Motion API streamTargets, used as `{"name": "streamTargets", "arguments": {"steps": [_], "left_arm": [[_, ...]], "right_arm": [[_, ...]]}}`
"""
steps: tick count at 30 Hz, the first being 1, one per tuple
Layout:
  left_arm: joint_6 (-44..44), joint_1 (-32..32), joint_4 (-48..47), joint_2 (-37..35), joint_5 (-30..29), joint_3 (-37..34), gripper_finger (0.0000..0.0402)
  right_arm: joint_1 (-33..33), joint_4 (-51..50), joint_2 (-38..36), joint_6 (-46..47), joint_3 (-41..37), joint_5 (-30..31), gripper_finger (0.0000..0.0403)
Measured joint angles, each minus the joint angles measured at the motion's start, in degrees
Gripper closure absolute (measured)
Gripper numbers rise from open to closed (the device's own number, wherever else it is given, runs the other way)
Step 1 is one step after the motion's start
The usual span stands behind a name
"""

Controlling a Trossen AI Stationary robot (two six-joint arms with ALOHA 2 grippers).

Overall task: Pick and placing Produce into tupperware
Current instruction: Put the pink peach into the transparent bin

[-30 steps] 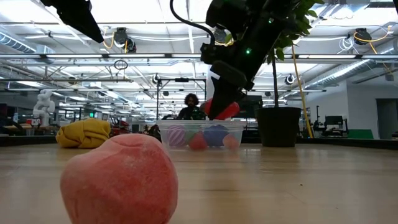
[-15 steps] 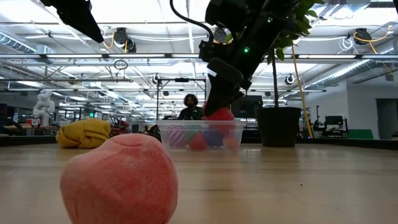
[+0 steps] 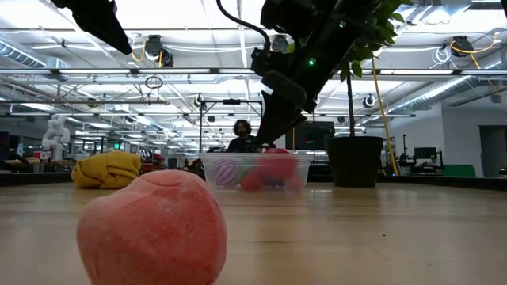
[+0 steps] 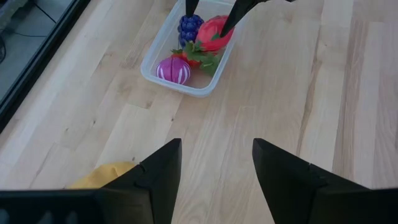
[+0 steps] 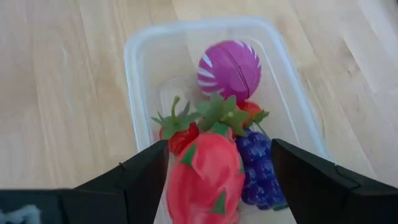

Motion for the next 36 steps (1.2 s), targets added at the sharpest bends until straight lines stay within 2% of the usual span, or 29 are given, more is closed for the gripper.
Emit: {"name": "streamTargets", "arguments": {"steps": [5, 9, 17, 20, 25, 36], "left_arm": [[0.04, 0.00, -0.01, 0.01, 0.00, 0.00, 0.0199], [0.04, 0.00, 0.01, 0.00, 0.00, 0.00, 0.0199], [0.10, -0.37, 1.99, 0.06, 0.00, 0.00, 0.0199], [1.06, -1.45, 6.39, 0.89, 0.08, 0.00, 0.0199], [6.10, -4.13, 15.12, 4.23, 4.47, 0.00, 0.0199], [8.56, -7.56, 31.95, 18.39, 13.02, 0.00, 0.0199]], "right_arm": [[0.87, 5.00, -0.15, -1.84, 0.00, -1.30, 0.0128], [3.01, 11.13, -0.42, -8.49, 0.00, -4.42, 0.0128], [11.12, 20.49, -0.55, -22.86, 0.00, -4.15, 0.0128], [14.19, 20.16, -0.55, -24.00, 0.00, -4.13, 0.0128], [18.61, 18.57, -0.55, -23.96, 0.02, -4.04, 0.0128], [24.17, 18.17, -0.55, -23.52, 0.02, -3.93, 0.0128]]}}
